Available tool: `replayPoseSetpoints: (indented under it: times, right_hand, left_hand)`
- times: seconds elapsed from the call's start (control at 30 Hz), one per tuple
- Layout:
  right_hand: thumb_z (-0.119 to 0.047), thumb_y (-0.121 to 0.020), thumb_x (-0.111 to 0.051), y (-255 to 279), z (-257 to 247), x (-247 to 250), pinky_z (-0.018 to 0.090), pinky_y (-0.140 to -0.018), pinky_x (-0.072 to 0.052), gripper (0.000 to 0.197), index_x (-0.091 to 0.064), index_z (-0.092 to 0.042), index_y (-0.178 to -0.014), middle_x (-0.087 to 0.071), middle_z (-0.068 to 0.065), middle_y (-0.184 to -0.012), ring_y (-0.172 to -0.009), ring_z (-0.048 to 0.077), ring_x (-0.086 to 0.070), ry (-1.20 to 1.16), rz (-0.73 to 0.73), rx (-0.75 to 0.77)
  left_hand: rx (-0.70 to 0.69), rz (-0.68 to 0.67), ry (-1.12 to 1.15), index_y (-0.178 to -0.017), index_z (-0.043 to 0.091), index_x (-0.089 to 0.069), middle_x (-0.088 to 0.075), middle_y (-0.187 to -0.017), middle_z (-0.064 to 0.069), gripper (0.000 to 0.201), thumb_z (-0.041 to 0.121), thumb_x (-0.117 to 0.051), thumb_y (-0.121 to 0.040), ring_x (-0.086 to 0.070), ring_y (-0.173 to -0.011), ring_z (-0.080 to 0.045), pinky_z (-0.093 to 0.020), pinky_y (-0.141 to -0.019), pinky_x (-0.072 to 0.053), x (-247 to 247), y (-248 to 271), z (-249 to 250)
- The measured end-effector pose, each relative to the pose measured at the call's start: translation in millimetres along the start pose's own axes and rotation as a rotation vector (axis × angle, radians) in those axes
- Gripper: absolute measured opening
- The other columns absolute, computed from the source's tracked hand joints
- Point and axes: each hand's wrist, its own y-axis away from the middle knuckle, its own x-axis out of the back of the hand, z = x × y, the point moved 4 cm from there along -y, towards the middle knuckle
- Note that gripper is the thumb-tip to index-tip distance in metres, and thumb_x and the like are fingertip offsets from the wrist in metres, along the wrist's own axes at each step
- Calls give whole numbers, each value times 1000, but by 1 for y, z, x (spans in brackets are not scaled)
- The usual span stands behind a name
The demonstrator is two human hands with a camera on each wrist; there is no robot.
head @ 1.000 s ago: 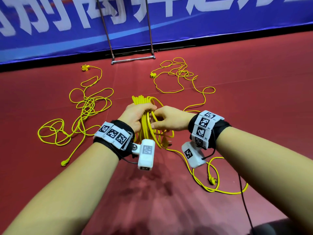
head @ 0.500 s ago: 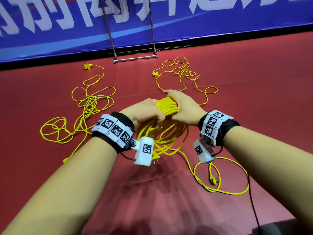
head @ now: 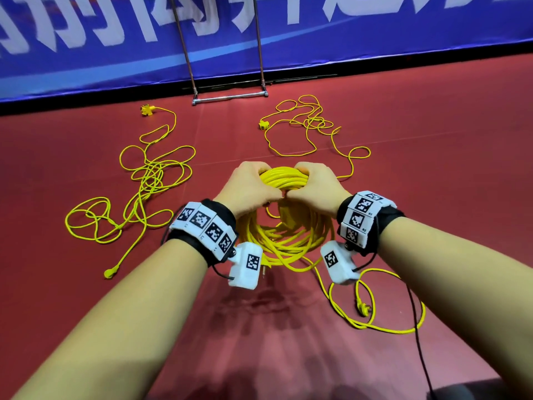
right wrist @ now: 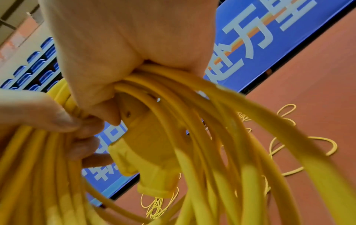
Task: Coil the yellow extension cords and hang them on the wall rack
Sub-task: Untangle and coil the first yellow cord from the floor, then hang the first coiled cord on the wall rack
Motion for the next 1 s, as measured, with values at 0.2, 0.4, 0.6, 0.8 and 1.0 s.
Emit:
replayPoseSetpoints:
  times: [0.2,0.4,0.6,0.8,1.0]
  right_hand:
    - [-26,-59,-67,-16,14,10,31,-61,-48,27,-65,-13,-82,-59,-3,-65,-59,12,-52,-256,140,-116]
    - [-28,-57,-66,-32,23,-16,31,-60,-46,14,-58,-24,-68,-55,-8,-57,-57,13,-52,-234,129,-176]
    - [-40,-56,-63,-47,56,-44,33,-65,-45,32,-57,-16,-77,-60,-1,-68,-74,26,-58,-15,124,-278]
    - [-33,-59,-66,-73,54,-60,36,-66,-45,22,-49,-20,-67,-56,-3,-63,-70,26,-53,-75,155,-290]
    - [-19,-66,-71,-98,15,-38,33,-61,-37,17,-56,-11,-71,-55,0,-61,-66,24,-50,-86,200,-282]
  left_hand:
    - [54,225,-33,-73,19,-59,-57,-58,7,22,32,-72,-59,-55,-63,-22,-32,-64,-45,-2,-19,-48]
    - [84,515,-31,-75,19,-60,-57,-62,6,10,18,-68,-69,-53,-73,-29,-31,-68,-39,0,-30,-66]
    - [80,440,-68,-86,19,-65,-63,-82,-1,14,14,-66,-73,-55,-82,-28,-27,-72,-35,-14,-51,-92]
    - [60,517,-66,-102,17,-68,-65,-99,-4,34,8,-65,-69,-59,-92,-25,-24,-83,-39,5,-64,-91]
    - [84,470,-92,-95,22,-65,-67,-87,-3,31,12,-63,-65,-61,-87,-29,-39,-85,-47,44,-84,-77]
